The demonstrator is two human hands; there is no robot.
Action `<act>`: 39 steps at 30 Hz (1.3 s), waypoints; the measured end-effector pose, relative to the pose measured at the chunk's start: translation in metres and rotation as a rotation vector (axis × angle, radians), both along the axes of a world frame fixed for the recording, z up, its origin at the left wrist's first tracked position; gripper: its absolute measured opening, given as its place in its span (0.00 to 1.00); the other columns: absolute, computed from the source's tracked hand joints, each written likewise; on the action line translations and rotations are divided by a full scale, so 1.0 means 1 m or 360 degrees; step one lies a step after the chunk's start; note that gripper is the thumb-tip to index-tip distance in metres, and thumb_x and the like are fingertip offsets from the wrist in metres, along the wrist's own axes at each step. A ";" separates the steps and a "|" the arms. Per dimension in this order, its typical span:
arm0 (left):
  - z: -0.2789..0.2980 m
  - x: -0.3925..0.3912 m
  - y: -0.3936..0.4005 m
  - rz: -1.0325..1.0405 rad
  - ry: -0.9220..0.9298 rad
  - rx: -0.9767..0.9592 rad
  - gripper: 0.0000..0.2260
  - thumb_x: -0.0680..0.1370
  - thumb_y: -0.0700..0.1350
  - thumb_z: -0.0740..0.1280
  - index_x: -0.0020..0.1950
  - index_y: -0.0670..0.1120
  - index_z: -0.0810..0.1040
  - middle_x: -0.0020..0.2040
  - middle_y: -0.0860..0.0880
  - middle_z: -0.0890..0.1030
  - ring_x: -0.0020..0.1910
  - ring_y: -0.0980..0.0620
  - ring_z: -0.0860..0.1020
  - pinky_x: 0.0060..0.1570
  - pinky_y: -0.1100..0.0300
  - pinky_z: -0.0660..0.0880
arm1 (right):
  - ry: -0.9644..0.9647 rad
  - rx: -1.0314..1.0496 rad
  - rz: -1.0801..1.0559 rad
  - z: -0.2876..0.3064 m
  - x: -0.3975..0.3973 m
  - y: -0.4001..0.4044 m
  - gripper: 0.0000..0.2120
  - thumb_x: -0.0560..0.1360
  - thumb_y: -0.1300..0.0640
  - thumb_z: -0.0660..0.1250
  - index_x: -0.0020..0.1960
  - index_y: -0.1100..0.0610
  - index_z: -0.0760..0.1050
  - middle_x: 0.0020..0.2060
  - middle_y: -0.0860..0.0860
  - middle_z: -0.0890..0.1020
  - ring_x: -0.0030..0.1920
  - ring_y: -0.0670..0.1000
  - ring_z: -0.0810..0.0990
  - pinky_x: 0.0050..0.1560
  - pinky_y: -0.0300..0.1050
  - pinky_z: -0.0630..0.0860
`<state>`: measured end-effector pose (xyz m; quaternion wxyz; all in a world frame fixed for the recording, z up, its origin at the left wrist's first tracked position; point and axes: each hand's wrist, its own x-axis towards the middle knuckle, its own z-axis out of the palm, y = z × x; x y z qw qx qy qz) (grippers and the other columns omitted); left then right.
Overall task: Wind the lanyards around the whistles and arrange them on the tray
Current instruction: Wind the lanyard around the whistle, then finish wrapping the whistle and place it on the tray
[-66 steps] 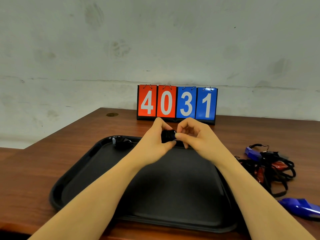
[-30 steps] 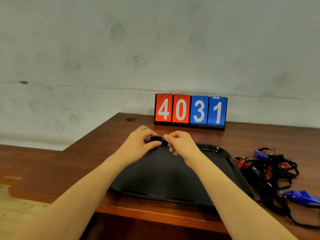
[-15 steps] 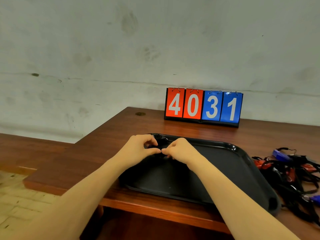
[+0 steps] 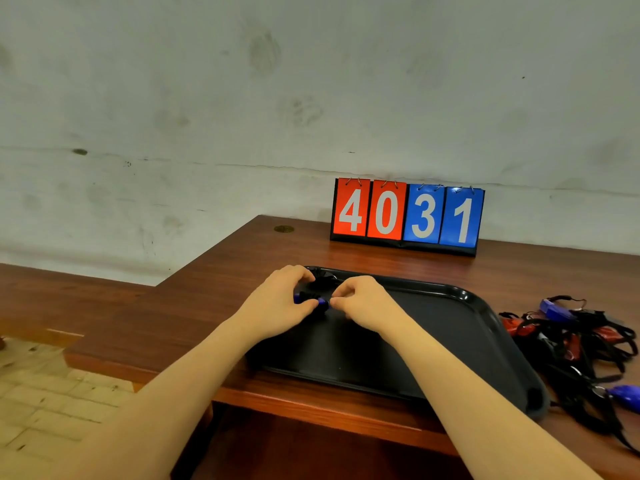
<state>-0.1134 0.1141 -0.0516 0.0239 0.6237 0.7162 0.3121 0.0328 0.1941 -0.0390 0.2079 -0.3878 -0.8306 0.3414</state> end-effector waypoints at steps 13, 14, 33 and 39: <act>0.012 0.098 0.008 -0.0220 -0.0205 0.0135 0.07 0.77 0.45 0.63 0.54 0.48 0.75 0.44 0.56 0.76 0.42 0.59 0.74 0.43 0.69 0.70 | 0.0205 0.0504 -0.0182 0.008 0.105 -0.003 0.05 0.76 0.58 0.64 0.44 0.54 0.78 0.35 0.45 0.79 0.35 0.41 0.75 0.35 0.29 0.67; 0.012 0.108 0.012 -0.0248 -0.0213 0.0127 0.06 0.77 0.45 0.63 0.54 0.48 0.75 0.43 0.56 0.75 0.42 0.58 0.74 0.44 0.67 0.72 | 0.0191 0.0543 -0.0195 0.009 0.115 -0.001 0.05 0.76 0.58 0.64 0.45 0.54 0.78 0.36 0.45 0.79 0.36 0.40 0.75 0.36 0.28 0.67; 0.004 0.232 0.104 -0.0392 -0.0142 0.0012 0.09 0.76 0.41 0.63 0.53 0.45 0.80 0.53 0.48 0.79 0.54 0.51 0.75 0.56 0.54 0.74 | -0.0387 0.0746 -0.0420 -0.002 0.232 0.071 0.11 0.77 0.60 0.59 0.57 0.55 0.75 0.52 0.51 0.77 0.55 0.52 0.75 0.56 0.47 0.73; 0.000 0.244 0.132 -0.0332 0.0087 -0.0189 0.14 0.78 0.46 0.64 0.62 0.45 0.76 0.60 0.46 0.73 0.61 0.44 0.65 0.60 0.53 0.68 | -0.0419 0.0651 -0.0419 -0.002 0.231 0.082 0.12 0.75 0.59 0.65 0.58 0.58 0.76 0.53 0.53 0.74 0.50 0.51 0.76 0.52 0.41 0.73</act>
